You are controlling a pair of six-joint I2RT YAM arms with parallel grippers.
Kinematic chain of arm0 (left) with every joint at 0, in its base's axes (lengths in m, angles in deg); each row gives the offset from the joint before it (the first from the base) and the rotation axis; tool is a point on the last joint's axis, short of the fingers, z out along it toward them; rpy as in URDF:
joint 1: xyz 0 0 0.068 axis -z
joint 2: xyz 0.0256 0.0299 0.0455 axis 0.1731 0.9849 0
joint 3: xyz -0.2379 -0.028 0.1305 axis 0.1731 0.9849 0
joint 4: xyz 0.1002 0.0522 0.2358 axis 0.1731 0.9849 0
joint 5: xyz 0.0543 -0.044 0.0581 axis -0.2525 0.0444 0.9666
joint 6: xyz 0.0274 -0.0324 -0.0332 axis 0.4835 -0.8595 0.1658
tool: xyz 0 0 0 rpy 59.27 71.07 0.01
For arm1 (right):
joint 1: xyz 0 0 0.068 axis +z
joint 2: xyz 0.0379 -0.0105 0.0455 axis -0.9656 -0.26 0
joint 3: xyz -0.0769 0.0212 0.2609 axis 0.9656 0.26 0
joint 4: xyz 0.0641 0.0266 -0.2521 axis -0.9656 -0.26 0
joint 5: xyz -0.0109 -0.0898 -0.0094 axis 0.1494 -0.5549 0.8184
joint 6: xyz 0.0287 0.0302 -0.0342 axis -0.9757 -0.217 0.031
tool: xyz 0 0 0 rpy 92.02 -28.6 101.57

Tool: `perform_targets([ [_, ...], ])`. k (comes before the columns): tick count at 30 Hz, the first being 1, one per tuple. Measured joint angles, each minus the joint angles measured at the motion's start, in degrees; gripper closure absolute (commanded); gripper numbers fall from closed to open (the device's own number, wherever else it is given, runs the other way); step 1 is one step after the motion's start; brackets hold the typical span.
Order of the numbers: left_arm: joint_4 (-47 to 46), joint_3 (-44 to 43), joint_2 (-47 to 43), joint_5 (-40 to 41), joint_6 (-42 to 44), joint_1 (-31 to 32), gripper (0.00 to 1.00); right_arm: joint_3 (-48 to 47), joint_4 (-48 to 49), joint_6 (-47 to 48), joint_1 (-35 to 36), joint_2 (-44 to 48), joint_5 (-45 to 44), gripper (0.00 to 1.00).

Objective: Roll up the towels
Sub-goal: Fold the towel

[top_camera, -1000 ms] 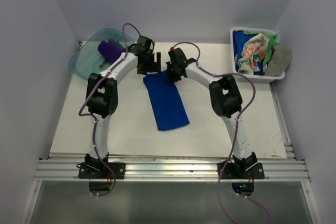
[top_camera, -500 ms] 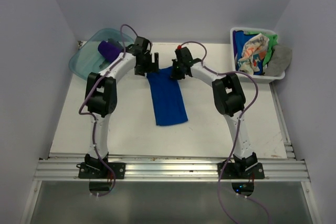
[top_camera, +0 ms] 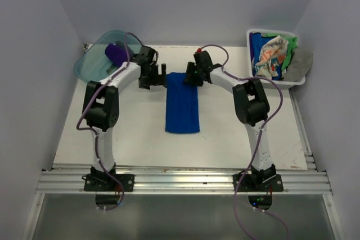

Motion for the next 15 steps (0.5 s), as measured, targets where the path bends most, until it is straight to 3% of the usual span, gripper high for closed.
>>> perform_targets([
  [2,-0.7,4.4,-3.7,0.0,-0.2,0.0,0.07,2.5,0.3,0.2,-0.6,2.1,-0.6,0.43],
  [9,-4.2,18.9,-17.3,0.3,-2.4,2.8,0.11,17.4,2.1,0.7,-1.4,16.5,-1.6,0.42],
  [15,-7.8,29.8,-23.6,-1.0,-5.0,7.4,0.23,28.4,4.0,1.3,-0.9,27.8,-1.2,0.54],
])
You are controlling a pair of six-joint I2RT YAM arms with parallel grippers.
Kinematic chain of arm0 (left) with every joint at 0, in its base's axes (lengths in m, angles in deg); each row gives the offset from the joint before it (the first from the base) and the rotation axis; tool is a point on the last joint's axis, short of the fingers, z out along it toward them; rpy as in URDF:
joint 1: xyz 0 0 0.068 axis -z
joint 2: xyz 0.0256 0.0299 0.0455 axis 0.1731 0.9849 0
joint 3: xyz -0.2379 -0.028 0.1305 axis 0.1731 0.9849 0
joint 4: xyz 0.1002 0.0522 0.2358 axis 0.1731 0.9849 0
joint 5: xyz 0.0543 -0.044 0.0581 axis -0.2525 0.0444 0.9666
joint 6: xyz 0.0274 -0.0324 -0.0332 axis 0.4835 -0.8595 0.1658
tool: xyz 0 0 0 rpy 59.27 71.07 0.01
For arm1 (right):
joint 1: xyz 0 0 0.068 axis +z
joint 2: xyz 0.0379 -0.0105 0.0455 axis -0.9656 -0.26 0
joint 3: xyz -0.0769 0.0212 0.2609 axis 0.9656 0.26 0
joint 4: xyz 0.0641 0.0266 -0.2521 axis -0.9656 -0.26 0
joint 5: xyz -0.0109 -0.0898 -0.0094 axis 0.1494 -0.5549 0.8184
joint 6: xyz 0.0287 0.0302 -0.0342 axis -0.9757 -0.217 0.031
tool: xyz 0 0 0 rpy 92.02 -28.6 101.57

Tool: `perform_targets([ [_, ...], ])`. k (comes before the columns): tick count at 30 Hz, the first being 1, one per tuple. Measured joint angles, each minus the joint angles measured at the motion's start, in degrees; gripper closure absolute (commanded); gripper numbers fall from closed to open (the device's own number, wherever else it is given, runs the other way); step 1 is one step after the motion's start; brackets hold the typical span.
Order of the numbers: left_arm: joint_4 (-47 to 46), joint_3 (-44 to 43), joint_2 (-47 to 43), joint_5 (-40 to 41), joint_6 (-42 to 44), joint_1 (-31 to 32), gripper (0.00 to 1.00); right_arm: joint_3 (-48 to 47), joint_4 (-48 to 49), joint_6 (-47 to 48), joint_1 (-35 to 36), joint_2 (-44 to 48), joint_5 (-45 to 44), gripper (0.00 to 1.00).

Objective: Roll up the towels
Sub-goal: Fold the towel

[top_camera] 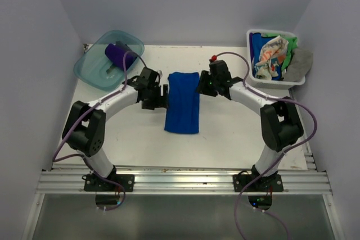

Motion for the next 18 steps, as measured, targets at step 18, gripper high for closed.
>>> perform_targets([
  [18,-9.1,16.8,-4.3,-6.1,-4.1,4.3,0.41,27.6,2.2,-5.1,11.6,18.5,0.5,0.53],
])
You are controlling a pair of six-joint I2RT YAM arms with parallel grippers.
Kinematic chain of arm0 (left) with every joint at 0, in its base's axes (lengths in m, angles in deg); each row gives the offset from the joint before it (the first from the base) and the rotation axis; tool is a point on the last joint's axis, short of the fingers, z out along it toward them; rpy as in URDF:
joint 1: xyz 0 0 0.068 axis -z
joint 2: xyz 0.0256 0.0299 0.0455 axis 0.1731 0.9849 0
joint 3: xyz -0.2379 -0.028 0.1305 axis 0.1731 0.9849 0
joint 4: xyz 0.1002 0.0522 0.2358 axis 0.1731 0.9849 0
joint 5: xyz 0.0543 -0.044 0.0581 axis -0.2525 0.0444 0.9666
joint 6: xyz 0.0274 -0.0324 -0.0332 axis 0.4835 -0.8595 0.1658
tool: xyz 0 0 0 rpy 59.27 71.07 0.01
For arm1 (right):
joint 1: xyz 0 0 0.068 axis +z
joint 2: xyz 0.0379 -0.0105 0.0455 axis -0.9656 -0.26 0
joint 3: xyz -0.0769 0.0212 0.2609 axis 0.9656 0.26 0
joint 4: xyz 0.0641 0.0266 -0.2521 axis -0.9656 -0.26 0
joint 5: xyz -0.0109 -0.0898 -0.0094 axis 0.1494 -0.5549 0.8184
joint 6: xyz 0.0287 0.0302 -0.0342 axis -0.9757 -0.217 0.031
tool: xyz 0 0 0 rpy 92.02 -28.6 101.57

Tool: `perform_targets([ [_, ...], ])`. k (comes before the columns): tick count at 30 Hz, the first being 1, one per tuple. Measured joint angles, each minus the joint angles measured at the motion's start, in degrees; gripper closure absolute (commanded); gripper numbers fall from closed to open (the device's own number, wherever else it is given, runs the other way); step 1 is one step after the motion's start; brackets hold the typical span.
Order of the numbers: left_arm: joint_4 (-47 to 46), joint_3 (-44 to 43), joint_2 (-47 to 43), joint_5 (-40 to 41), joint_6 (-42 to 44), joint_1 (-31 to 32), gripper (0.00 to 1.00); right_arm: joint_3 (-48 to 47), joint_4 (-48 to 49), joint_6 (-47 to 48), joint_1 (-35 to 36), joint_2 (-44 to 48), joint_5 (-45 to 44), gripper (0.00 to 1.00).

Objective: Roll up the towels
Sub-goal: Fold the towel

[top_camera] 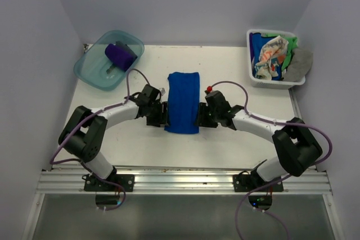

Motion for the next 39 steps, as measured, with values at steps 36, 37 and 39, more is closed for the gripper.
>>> perform_targets([
  [36,-6.2,6.9,-3.3,-2.3,-4.6,1.6,0.67,5.9,3.2,-4.5,0.7,0.8,-0.1,0.6],
  [37,-6.2,6.9,-3.3,-2.3,-4.6,1.6,0.68,6.1,3.4,-4.5,0.7,0.8,-0.1,0.6],
  [39,-6.2,6.9,-3.1,-2.3,-4.7,1.6,0.72,6.4,3.7,-4.7,0.7,0.8,0.0,0.6],
])
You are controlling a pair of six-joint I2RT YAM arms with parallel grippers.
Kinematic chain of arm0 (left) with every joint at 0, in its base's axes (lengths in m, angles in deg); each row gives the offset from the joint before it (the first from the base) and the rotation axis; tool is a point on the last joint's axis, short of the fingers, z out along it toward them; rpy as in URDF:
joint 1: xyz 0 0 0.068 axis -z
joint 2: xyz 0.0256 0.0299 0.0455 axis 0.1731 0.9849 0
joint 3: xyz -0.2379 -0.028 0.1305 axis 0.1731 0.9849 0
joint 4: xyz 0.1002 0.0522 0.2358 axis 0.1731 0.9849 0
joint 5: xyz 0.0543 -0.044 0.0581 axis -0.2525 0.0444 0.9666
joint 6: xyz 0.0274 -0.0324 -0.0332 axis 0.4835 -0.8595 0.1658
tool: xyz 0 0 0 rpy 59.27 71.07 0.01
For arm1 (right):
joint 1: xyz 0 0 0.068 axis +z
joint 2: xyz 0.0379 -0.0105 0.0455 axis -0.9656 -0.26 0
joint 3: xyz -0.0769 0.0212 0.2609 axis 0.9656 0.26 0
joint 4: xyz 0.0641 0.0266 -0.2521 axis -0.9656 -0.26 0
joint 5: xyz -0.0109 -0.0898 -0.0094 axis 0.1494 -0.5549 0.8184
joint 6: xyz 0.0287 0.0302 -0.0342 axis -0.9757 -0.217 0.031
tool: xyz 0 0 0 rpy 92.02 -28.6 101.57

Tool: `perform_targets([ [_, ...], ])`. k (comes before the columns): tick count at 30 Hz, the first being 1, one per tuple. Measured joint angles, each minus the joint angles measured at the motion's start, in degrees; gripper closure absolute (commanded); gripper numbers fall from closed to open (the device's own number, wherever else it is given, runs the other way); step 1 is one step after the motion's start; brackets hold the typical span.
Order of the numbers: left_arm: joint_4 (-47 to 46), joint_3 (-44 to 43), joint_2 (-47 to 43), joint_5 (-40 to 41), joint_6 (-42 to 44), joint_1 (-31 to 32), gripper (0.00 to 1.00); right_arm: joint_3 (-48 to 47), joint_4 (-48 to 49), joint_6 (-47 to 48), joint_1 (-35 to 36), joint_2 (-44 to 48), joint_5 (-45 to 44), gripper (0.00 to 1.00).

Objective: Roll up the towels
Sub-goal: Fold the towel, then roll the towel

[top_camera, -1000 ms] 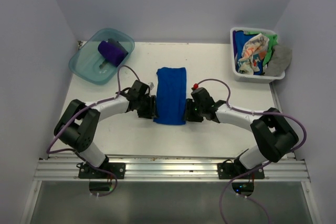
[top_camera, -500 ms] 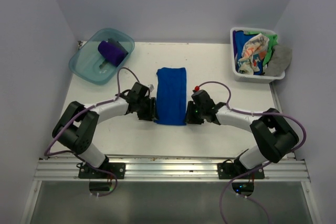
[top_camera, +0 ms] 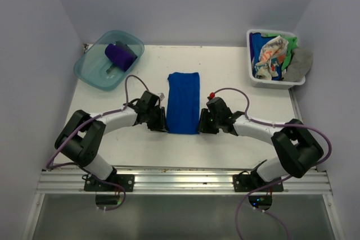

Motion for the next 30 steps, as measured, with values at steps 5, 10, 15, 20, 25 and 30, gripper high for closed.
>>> perform_targets([
  [5,0.0,0.0,0.3,0.2,-0.2,0.0,0.83,0.7,0.8,-0.5,0.0,0.0,0.1,0.6],
  [10,0.1,0.0,0.6,0.3,-0.4,0.0,0.97,1.9,1.3,-0.8,0.1,1.1,0.2,0.56],
  [15,0.1,0.0,0.6,0.4,-0.4,0.0,1.0,1.9,2.6,-0.8,0.1,1.0,1.0,0.59],
  [20,0.1,0.0,0.6,0.5,-0.4,0.0,1.0,1.8,4.7,-1.2,0.5,-1.5,1.9,0.76],
  [25,0.5,0.0,0.5,0.7,-0.9,0.0,1.0,1.8,5.1,-1.4,0.5,-1.9,2.2,0.99],
  [30,2.9,-1.0,-0.5,1.8,-0.9,0.0,1.0,1.0,2.6,-0.8,0.7,0.1,0.6,1.0],
])
